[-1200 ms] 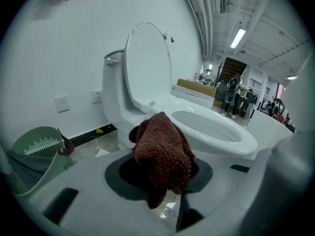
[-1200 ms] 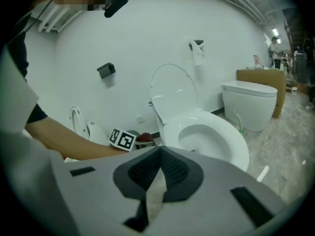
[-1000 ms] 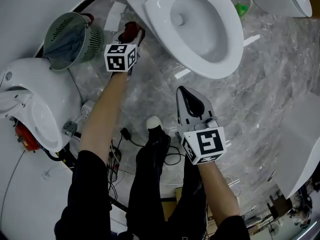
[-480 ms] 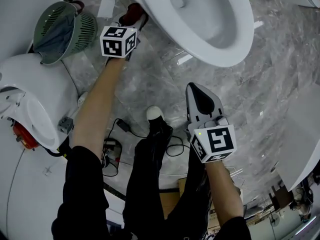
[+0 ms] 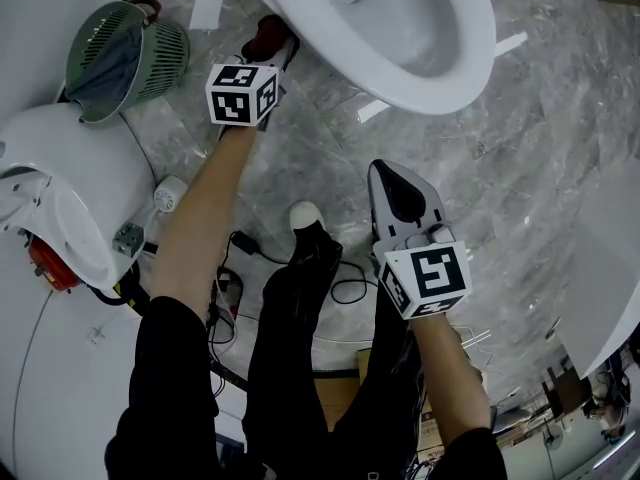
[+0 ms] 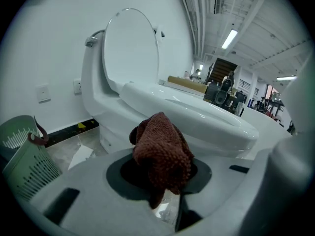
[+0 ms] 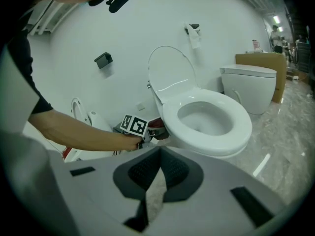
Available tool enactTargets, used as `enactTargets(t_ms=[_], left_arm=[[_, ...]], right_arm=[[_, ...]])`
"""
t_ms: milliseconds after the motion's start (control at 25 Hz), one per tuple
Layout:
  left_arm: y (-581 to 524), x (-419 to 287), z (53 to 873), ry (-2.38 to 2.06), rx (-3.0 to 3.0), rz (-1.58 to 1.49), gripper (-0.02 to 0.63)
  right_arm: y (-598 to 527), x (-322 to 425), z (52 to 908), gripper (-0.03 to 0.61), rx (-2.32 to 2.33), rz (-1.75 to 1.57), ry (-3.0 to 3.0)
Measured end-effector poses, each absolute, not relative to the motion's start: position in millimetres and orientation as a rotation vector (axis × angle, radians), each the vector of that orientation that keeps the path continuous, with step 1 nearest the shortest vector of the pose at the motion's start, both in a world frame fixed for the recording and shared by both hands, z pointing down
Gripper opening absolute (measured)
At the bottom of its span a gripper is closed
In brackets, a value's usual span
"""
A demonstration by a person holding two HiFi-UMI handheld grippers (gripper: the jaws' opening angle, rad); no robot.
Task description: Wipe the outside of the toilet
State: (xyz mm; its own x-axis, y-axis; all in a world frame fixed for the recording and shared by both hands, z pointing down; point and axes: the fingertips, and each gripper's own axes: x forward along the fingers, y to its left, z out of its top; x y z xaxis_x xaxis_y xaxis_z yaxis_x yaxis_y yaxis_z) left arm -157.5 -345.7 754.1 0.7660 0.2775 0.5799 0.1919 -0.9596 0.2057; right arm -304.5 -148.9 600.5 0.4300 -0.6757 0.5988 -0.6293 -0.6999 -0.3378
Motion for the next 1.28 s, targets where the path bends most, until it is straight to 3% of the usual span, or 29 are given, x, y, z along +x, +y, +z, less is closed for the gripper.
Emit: enactTargets(t_ms=[1280], left_arm=[[-139.3,-238.4,771.3,0.406,2.688,1.005,0.107]], right_arm=[[-23.4,-317.4,606.8,0.003,-2.561,-1.147,1.149]])
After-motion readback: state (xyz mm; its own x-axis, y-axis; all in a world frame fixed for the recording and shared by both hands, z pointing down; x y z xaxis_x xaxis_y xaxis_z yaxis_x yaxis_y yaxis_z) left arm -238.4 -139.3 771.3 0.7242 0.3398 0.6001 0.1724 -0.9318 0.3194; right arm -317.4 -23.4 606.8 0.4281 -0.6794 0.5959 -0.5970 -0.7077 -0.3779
